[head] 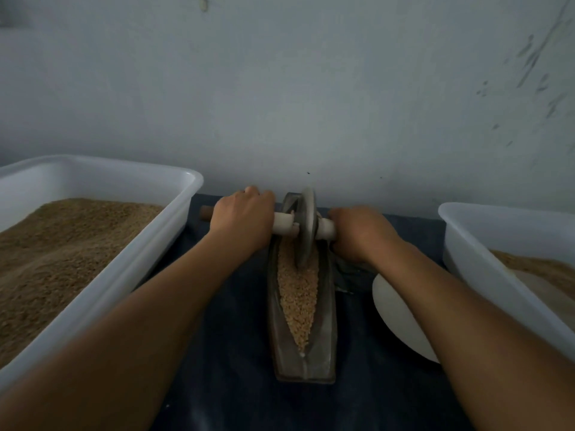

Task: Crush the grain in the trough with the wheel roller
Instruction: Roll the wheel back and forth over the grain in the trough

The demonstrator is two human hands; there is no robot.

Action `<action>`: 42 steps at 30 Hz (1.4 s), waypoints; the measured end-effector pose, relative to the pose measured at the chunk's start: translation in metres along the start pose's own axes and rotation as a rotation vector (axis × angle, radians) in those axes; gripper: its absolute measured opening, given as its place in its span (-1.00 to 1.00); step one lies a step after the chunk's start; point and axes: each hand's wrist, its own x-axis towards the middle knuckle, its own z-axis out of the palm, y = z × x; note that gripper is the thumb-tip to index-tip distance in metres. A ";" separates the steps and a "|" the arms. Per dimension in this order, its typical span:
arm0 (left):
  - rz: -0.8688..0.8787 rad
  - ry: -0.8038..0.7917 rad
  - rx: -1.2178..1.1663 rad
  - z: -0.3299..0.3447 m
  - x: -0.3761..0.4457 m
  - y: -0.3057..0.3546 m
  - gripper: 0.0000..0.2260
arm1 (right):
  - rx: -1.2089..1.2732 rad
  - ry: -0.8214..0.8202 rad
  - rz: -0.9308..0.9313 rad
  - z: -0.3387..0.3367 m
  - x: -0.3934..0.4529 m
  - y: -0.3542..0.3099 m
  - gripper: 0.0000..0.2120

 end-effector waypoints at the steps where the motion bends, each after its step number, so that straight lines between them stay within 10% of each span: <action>1: -0.001 0.000 -0.004 0.000 0.003 0.000 -0.69 | -0.023 -0.011 -0.004 -0.001 0.004 0.001 -0.76; 20: 0.086 0.111 -0.003 -0.006 -0.077 0.003 -0.65 | 0.051 0.442 -0.128 0.002 -0.099 -0.021 -0.82; 42: 0.070 0.135 -0.009 0.011 -0.029 -0.001 -0.62 | 0.012 0.390 -0.057 0.014 -0.051 -0.010 -0.78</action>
